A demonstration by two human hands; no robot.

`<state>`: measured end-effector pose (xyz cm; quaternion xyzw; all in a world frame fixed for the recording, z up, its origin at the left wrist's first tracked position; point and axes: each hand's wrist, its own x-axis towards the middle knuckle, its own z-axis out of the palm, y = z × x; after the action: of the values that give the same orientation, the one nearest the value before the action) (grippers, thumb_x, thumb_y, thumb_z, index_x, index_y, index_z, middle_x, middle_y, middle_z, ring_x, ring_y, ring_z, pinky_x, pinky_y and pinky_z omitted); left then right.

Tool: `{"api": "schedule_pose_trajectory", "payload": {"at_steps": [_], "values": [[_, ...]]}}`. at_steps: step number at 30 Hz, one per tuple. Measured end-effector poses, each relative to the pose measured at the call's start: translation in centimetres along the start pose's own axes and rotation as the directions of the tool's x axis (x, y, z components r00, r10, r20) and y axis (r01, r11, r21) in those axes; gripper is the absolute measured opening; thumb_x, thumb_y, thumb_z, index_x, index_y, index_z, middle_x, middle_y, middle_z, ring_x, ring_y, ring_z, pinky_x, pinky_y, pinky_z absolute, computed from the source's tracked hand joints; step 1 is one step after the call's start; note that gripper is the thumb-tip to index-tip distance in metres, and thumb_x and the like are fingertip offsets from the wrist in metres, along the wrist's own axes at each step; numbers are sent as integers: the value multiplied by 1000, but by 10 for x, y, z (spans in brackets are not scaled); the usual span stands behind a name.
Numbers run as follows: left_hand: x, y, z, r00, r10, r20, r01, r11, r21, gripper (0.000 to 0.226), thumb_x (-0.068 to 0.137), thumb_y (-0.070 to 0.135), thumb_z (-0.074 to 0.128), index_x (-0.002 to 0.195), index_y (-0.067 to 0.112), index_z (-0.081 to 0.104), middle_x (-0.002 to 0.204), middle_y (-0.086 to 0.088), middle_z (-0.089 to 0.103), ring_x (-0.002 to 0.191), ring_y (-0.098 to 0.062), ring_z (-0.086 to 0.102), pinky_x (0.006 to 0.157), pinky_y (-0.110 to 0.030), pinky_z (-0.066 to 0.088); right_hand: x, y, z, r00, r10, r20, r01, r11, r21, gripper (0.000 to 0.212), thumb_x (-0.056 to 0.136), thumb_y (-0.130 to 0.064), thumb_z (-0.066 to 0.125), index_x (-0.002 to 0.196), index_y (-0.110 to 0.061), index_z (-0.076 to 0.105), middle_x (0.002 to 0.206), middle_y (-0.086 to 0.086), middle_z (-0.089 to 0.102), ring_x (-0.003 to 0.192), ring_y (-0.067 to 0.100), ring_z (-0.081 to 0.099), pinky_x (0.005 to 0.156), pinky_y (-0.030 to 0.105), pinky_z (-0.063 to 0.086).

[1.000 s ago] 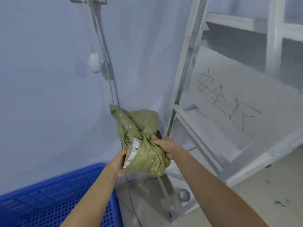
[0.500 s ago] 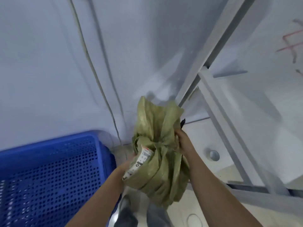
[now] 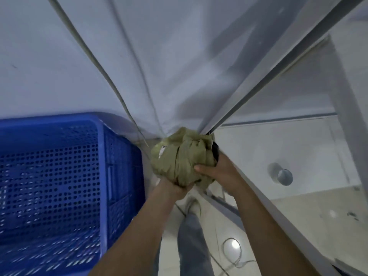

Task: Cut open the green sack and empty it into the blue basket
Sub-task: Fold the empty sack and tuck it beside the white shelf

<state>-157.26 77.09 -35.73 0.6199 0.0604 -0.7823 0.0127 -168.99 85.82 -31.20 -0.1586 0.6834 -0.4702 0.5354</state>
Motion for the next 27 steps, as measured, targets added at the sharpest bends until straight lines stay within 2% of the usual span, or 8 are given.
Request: {"api": "schedule_pose_trajectory", "payload": {"at_steps": [3, 6, 10, 15, 19, 22, 25, 27], "values": [[17, 12, 0, 984, -64, 166, 37, 986, 161, 65, 87, 65, 37, 120, 11, 55, 113, -19, 59, 100, -36, 59, 70, -49, 57, 38, 31, -7, 977, 29, -212, -15, 998, 65, 32, 81, -9, 70, 107, -26, 63, 106, -1, 69, 99, 15, 67, 91, 35, 54], [55, 29, -23, 997, -48, 52, 18, 883, 469, 98, 67, 88, 30, 130, 14, 46, 131, -17, 51, 118, -35, 51, 91, -54, 42, 73, 64, -19, 933, 116, -341, -54, 981, 186, 29, 86, -7, 63, 115, -8, 62, 105, 10, 69, 94, 24, 66, 84, 31, 56], [106, 45, -48, 983, 51, 179, -127, 888, 442, 100, 60, 84, 38, 138, 21, 42, 146, -11, 42, 132, -32, 41, 112, -55, 26, 107, 112, -25, 940, 208, -270, -137, 956, 259, 16, 89, -10, 59, 103, -12, 65, 97, 3, 73, 85, 17, 70, 78, 29, 57], [155, 61, -54, 919, 212, 332, -354, 812, 464, 106, 18, 72, 79, 111, 24, 63, 119, 0, 65, 113, -20, 58, 92, -45, 47, 134, 166, -32, 934, 310, -179, -259, 930, 261, 33, 91, -16, 57, 123, -8, 58, 106, 5, 68, 95, 20, 66, 84, 32, 53], [191, 77, -65, 904, 49, 424, -273, 831, 485, 106, 31, 69, 81, 123, 20, 61, 130, -9, 61, 119, -33, 57, 98, -56, 45, 155, 197, -42, 933, 352, -75, -341, 932, 123, 8, 91, -16, 57, 92, -21, 64, 98, 8, 68, 86, 18, 64, 80, 27, 53], [195, 85, -57, 910, -79, 408, -248, 684, 686, 94, 37, 64, 83, 116, 15, 65, 117, -7, 69, 98, -22, 69, 80, -33, 57, 172, 212, -48, 938, 347, -2, -346, 933, -98, 12, 88, -17, 63, 87, -29, 61, 90, -2, 67, 82, 12, 63, 69, 18, 53], [219, 77, -45, 981, 49, 190, -189, 491, 850, 97, 72, 48, 73, 146, 15, 19, 142, -8, 42, 105, -16, 51, 91, -28, 41, 191, 222, -44, 934, 354, 37, -344, 924, -164, 12, 85, -15, 66, 93, -22, 64, 89, -2, 67, 84, 14, 64, 70, 20, 50], [235, 70, -40, 973, 164, 165, -225, 476, 850, 96, 71, 35, 78, 145, 20, 19, 135, -5, 47, 111, -19, 50, 94, -32, 43, 202, 230, -36, 938, 347, 12, -341, 929, -145, 14, 84, -13, 67, 95, -21, 64, 90, -3, 68, 84, 13, 64, 72, 20, 52]]}}
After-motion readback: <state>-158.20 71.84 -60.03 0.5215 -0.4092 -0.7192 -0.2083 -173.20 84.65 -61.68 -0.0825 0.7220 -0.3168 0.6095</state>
